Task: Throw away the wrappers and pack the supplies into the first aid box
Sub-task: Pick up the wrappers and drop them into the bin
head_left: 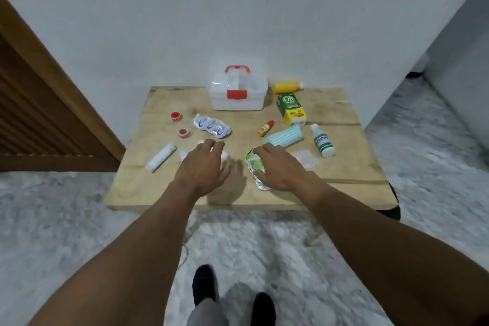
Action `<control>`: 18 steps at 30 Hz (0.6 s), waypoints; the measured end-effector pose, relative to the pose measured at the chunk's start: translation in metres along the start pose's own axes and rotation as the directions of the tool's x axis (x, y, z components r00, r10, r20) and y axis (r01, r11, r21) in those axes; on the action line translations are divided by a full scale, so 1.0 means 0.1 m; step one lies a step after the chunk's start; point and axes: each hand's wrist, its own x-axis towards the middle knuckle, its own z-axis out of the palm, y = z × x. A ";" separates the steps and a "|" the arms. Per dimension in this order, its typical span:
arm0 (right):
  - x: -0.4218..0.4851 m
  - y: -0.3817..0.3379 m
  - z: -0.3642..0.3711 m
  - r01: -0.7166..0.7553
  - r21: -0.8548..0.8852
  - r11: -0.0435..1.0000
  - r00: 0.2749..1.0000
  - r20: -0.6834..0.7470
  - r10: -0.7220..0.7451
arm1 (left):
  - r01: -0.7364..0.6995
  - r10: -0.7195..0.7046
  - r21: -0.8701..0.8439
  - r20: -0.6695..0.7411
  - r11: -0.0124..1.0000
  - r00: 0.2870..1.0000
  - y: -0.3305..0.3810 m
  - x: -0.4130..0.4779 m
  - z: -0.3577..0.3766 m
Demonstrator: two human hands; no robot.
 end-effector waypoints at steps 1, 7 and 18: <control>0.05 0.00 0.05 -0.010 -0.006 1.000 1.000 0.020 0.010 | 0.002 -0.002 -0.013 0.005 1.000 1.000 -0.05 0.03 0.03; 0.26 0.03 0.40 -0.085 -0.001 0.996 0.995 0.057 0.085 | -0.021 0.026 -0.049 0.111 0.999 0.993 -0.38 0.36 0.17; 0.71 -0.06 0.60 -0.223 -0.077 0.972 0.952 0.195 0.234 | -0.044 0.057 -0.095 0.139 0.995 0.989 -0.89 1.06 0.36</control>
